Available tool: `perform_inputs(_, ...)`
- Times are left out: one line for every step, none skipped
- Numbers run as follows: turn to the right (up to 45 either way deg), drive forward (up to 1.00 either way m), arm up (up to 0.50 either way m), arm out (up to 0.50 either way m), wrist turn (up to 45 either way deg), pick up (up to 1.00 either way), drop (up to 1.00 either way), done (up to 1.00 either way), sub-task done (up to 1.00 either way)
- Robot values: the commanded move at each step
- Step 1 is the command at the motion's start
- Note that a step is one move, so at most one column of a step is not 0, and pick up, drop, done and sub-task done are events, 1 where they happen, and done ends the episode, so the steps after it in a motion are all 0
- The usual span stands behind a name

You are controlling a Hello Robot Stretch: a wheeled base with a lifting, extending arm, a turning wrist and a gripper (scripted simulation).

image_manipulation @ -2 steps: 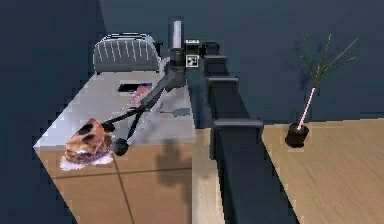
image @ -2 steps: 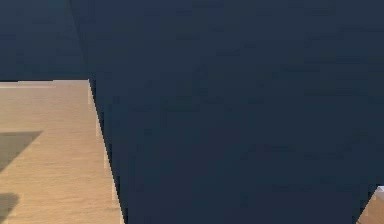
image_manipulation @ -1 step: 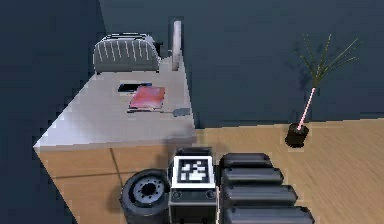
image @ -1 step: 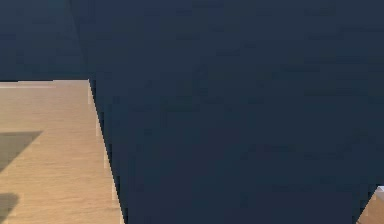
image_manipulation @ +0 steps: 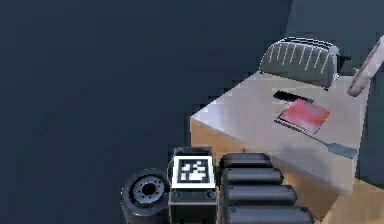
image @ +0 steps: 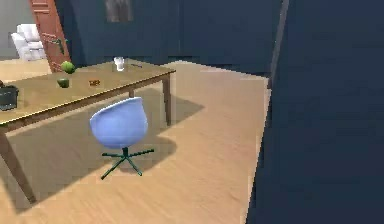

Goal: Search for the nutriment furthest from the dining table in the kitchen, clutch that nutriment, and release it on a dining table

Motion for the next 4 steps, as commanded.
perform_inputs(-45.0,0.0,0.0,0.0,0.0,0.0,0.0,0.0,0.0)
perform_inputs(-18.0,0.0,0.0,0.0,0.0,0.0,0.0,0.0,0.0)
perform_inputs(0.0,1.0,0.0,0.0,0.0,0.0,0.0,0.0,0.0)
perform_inputs(0.0,0.55,0.0,0.0,0.0,0.0,0.0,0.0,0.0)
